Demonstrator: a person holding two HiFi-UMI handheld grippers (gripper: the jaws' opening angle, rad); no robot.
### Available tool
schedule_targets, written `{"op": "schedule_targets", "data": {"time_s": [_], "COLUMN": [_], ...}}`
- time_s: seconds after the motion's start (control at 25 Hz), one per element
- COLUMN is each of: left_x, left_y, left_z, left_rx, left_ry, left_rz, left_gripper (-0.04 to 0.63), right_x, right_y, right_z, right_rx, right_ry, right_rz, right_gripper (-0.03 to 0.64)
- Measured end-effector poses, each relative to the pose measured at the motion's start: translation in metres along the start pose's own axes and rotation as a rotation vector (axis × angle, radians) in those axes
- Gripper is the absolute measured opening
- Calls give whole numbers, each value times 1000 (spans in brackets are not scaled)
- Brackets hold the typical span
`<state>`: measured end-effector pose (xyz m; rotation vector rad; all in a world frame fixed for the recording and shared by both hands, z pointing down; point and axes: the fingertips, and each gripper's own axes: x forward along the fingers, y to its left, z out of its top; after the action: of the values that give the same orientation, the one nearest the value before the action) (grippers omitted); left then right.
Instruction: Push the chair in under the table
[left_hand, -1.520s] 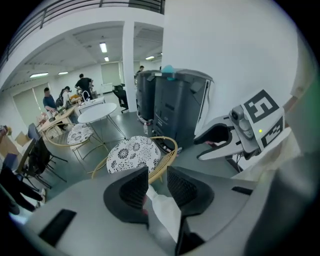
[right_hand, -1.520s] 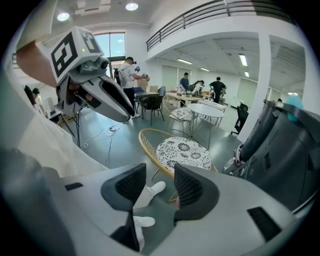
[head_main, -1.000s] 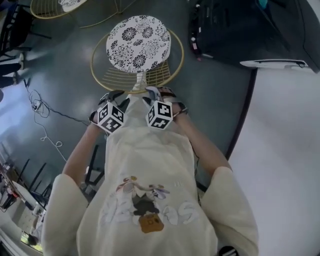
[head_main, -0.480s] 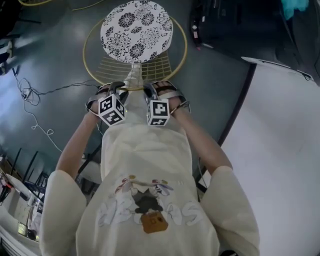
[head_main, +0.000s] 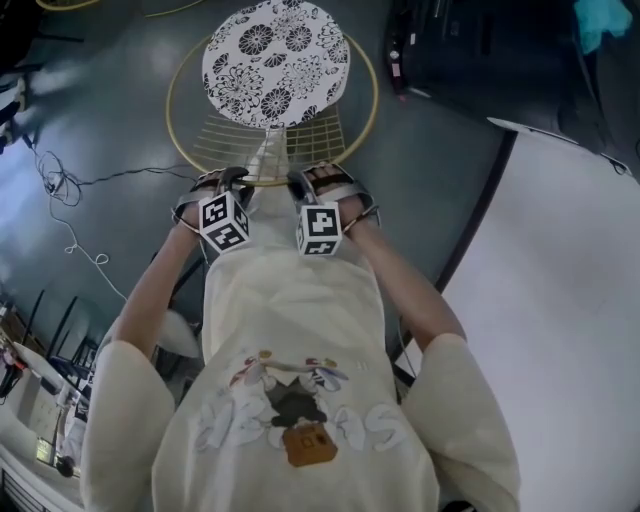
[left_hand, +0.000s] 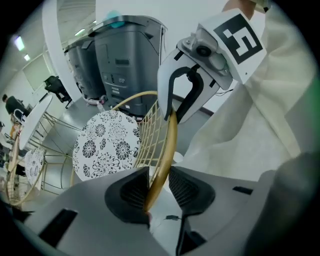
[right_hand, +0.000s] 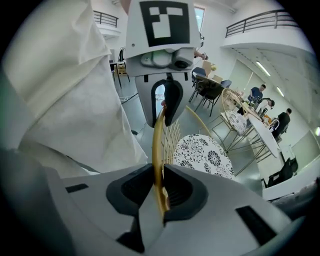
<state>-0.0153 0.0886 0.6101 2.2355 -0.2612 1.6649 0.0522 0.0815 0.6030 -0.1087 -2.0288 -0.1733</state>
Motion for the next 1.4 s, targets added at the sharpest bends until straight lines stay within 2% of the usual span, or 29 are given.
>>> {"op": "schedule_targets", "data": {"time_s": [0.52, 0.92, 1.2, 1.4], "left_x": [3, 25, 30, 36], "left_y": [0, -4, -2, 5], "left_z": [1, -8, -8, -13], "left_rx": [-25, 28, 73, 88], "left_ry": [-31, -49, -49, -51], "left_rz": [40, 70, 77, 87], "left_gripper": [120, 118, 118, 120], "right_x": [2, 24, 30, 40], "right_y": [-1, 8, 13, 10], "right_z": [-4, -13, -18, -18], "right_rx": [62, 98, 208, 231], "right_ry": [33, 85, 102, 98], "right_rz": [-54, -102, -144, -168], "right_gripper": [71, 71, 77, 78]}}
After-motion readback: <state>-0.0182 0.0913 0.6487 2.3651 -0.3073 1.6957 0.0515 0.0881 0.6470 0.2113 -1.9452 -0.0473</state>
